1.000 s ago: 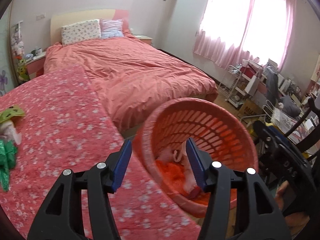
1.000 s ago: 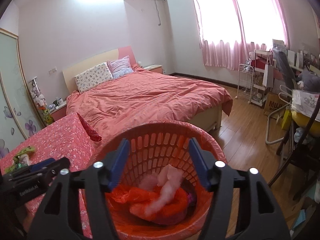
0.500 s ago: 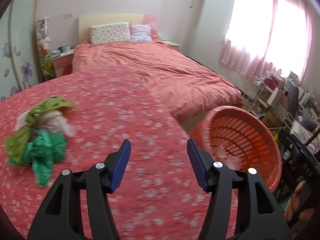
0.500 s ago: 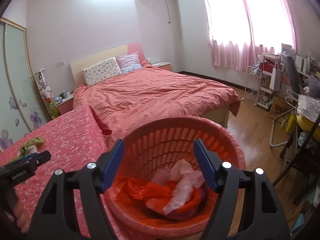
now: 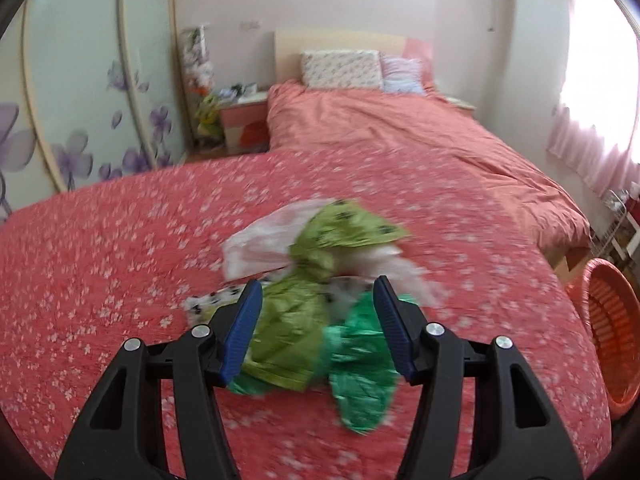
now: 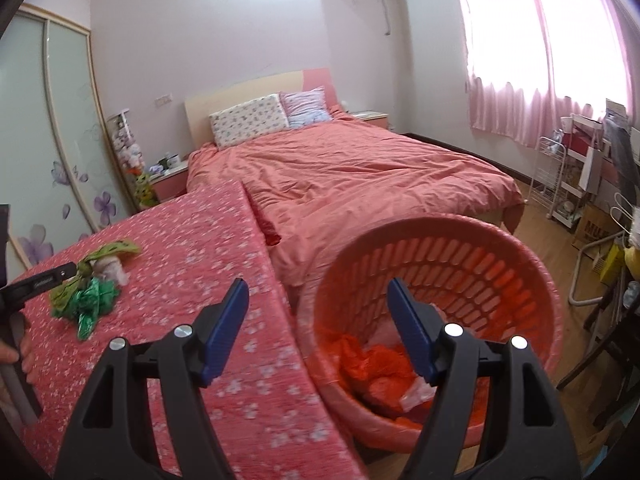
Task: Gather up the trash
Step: 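Grasp the lime-green patterned bag with the left tool while the right returns to the pile, then grasp the green plastic bag with the right tool while the left holds the lime-green bag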
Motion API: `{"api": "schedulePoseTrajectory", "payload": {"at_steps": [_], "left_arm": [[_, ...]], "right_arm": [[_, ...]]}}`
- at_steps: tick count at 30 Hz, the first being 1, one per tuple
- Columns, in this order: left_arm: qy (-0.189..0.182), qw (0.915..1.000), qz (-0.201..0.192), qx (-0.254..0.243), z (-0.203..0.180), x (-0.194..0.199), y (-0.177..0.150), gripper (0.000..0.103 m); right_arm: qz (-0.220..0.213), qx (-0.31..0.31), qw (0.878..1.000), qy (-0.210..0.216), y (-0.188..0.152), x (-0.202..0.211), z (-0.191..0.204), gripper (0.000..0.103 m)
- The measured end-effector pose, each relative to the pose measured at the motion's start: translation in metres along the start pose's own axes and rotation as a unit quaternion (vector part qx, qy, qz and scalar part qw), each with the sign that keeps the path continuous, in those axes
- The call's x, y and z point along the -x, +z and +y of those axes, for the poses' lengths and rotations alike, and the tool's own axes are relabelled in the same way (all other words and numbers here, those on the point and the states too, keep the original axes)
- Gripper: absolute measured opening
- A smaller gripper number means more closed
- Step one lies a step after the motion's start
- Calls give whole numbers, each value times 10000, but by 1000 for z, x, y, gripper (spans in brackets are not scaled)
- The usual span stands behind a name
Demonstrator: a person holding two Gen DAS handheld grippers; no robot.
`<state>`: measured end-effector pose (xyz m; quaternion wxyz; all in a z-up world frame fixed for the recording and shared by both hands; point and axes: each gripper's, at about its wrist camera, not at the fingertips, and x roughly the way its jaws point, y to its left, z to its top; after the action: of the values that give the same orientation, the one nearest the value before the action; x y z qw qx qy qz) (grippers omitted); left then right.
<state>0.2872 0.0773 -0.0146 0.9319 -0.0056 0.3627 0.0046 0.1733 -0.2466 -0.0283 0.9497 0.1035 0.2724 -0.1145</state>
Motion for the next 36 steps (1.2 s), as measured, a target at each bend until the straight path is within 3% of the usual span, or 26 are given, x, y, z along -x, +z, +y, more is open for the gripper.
{"api": "schedulePoseTrajectory", "payload": {"at_steps": [3,9,13,17,26,33,36], "left_arm": [[-35,9998,176,55,4,-11,0,48],[-2,9994,339,92,2,-29,4,46],[-78,9989,459,98,8,-34,2,17],[-263,9990,250,258,24,-21,1,9],[-336,9967,-315,673,75,28,2,8],[-43,9939,-602,925,125,55,-8,8],[91,9927,-670,998,142,63,-14,8]], "right_arm": [[36,105,9999,19,0,-1,8,70],[82,180,9998,37,2,-1,18,70],[113,228,9996,88,3,-2,25,70],[106,339,9992,199,4,-2,40,70],[141,643,9956,667,8,-8,101,70],[459,890,9865,1299,2,-29,171,69],[704,984,9788,1651,-2,-41,212,62]]}}
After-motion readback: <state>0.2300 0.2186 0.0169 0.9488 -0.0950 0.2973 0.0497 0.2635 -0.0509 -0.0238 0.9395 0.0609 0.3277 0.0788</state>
